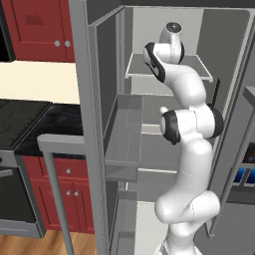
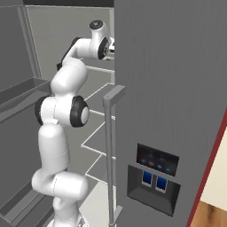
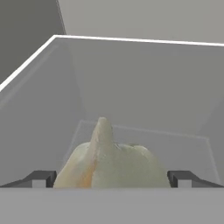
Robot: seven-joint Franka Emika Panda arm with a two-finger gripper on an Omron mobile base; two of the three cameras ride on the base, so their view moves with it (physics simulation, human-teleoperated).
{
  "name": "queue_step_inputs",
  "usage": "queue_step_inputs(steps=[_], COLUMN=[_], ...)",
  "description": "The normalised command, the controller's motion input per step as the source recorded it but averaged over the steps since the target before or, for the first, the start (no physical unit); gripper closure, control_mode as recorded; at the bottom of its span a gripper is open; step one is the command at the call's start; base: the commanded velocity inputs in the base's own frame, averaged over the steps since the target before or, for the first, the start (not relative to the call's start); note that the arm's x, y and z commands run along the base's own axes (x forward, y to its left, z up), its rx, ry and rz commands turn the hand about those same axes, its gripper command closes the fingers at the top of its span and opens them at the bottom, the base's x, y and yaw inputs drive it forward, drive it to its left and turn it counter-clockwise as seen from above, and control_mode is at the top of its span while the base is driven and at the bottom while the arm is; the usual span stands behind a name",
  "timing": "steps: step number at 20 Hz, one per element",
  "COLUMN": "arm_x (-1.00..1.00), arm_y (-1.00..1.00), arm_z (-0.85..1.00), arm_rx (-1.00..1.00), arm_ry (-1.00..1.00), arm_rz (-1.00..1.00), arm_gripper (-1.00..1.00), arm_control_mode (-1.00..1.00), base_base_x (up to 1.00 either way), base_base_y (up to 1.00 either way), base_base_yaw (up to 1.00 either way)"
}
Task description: Retrieve the bottle and the shaker from the cabinet and place them next to the mixing bowl on the counter. Then add garlic from the fridge to the mixing bowl.
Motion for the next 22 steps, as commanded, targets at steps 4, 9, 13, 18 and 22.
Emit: queue_step_inputs(steps=[4, 9, 13, 18, 22], arm_x=[0.0, 0.0, 0.0, -0.14, -0.99], arm_y=[0.0, 0.0, 0.0, 0.0, 0.01], arm_z=[-0.24, -0.22, -0.08, -0.01, 0.0], arm_rx=[0.02, 0.03, 0.01, 0.0, 0.0], arm_ry=[0.02, 0.0, 0.04, 0.02, -0.16], arm_rz=[0.0, 0.0, 0.0, 0.0, 0.01], arm_gripper=[-1.0, 1.0, 1.0, 1.0, 1.0], arm_control_mode=[-1.0, -1.0, -1.0, -1.0, -1.0], base_base_x=[0.0, 0.0, 0.0, 0.0, 0.0], base_base_y=[0.0, 0.0, 0.0, 0.0, 0.0], base_base_yaw=[0.0, 0.0, 0.0, 0.0, 0.0])
